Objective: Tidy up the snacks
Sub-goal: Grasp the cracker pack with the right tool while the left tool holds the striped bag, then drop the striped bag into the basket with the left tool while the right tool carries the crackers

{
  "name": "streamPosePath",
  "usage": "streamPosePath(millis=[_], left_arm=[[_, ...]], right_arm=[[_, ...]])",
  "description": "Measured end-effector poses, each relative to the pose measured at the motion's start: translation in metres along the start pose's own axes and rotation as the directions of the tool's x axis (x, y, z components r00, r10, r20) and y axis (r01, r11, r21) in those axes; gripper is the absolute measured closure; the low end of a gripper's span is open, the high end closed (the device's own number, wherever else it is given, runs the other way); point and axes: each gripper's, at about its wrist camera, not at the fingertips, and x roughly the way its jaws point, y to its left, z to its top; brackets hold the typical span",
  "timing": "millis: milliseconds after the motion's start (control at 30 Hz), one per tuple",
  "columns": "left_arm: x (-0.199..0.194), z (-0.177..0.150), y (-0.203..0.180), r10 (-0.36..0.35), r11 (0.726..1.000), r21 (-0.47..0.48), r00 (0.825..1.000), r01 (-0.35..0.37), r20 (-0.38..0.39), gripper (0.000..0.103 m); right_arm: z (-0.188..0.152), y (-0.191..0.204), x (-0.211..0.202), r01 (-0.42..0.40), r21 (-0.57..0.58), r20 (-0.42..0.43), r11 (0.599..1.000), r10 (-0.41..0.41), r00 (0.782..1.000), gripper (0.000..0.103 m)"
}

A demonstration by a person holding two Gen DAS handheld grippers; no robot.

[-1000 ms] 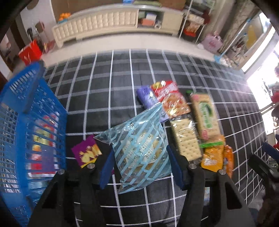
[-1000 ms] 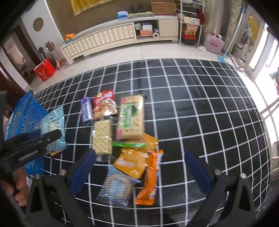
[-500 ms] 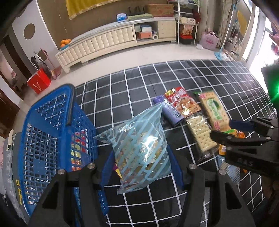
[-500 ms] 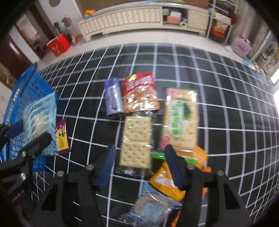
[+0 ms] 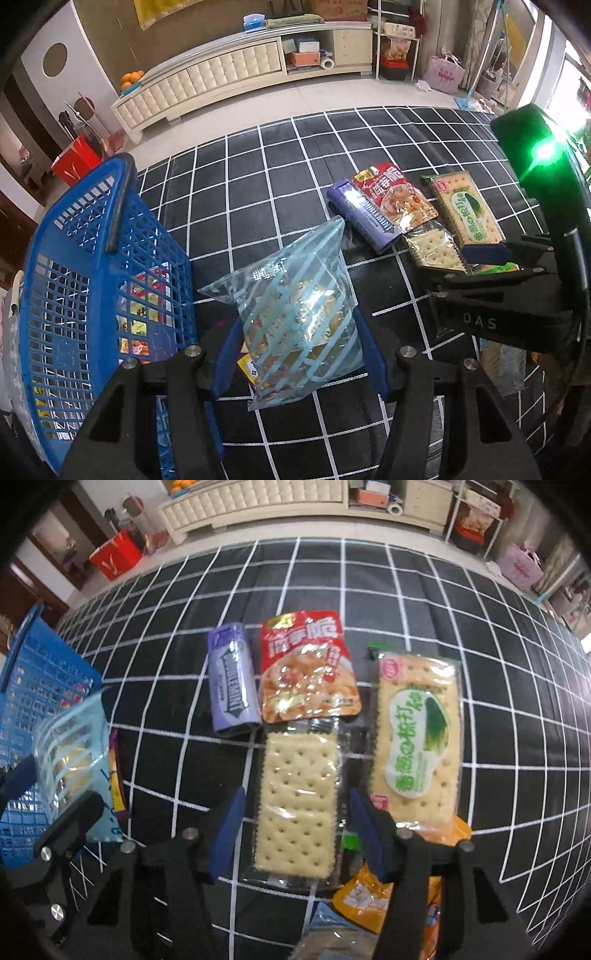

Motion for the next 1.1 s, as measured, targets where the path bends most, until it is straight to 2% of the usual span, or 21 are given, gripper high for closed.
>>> streamPosePath(millis=[67,100,133,300,467,667,1100], left_arm=[[-0.002,0.0,0.002,0.005,1.0,0.003,1.0,-0.005,-0.006,0.047],[-0.003,-0.001,0.003,0.005,1.0,0.003,1.0,-0.005,-0.008,0.047],[-0.002,-0.001,0.003,0.005,1.0,0.003,1.0,-0.004,-0.01,0.047],[-0.005,-0.002,0.005,0.003,1.0,0.003,1.0,-0.003,-0.014,0.047],[-0.015,-0.007,0.004,-0.002,1.0,0.0,1.0,0.002,0.001,0.047],[-0.041,-0.015,0.004,-0.02,1.0,-0.002,0.999,0.02,0.035,0.047],[-0.121,-0.036,0.03,-0.074,0.996,-0.029,0.986,0.079,0.15,0.047]], right_arm=[[0.001,0.005,0.005,0.028,-0.03,-0.002,0.999,-0.028,1.0,0.041],[0.0,0.005,0.01,0.042,-0.039,0.002,0.998,-0.042,0.999,0.052],[-0.002,0.003,0.012,0.057,-0.03,0.012,0.998,-0.056,0.998,0.055],[-0.012,-0.007,0.012,-0.007,0.013,0.017,1.0,0.007,1.0,0.055],[-0.027,-0.012,-0.01,-0.05,0.035,0.046,0.998,0.049,0.998,0.055],[-0.046,-0.003,-0.058,-0.029,0.012,0.113,1.0,0.027,0.993,0.055],[-0.061,0.072,-0.139,-0.026,-0.05,0.236,0.998,0.037,0.971,0.055]])
